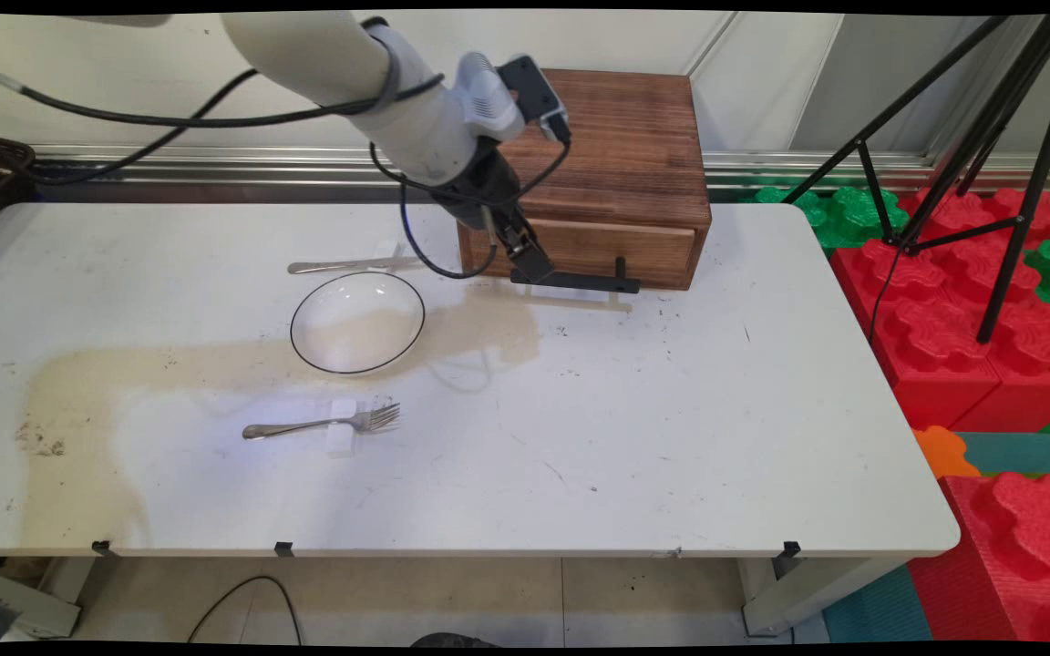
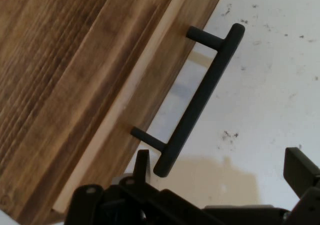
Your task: Open the drawer
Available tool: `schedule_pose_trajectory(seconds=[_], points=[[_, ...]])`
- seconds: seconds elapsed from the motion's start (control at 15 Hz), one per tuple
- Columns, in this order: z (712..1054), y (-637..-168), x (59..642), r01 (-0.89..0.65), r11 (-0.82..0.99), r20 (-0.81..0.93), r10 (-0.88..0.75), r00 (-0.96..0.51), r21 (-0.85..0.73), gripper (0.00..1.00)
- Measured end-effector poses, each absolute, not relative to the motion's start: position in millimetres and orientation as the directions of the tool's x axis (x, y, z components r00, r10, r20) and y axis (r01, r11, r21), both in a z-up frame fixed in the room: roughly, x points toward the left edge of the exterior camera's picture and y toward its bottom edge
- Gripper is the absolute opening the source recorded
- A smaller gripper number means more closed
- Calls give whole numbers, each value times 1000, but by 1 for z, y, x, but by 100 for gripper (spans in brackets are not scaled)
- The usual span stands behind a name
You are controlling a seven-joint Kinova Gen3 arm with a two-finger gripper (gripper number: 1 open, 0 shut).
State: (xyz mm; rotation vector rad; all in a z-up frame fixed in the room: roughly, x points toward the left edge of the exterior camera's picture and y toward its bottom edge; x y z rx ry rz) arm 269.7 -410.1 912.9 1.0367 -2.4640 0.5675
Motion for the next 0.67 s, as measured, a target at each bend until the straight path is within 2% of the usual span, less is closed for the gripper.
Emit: schedule_pose_trajectory(seconds=[0.67], points=[[872,-445,243,-712,671,489,-560,-669,-207,100]])
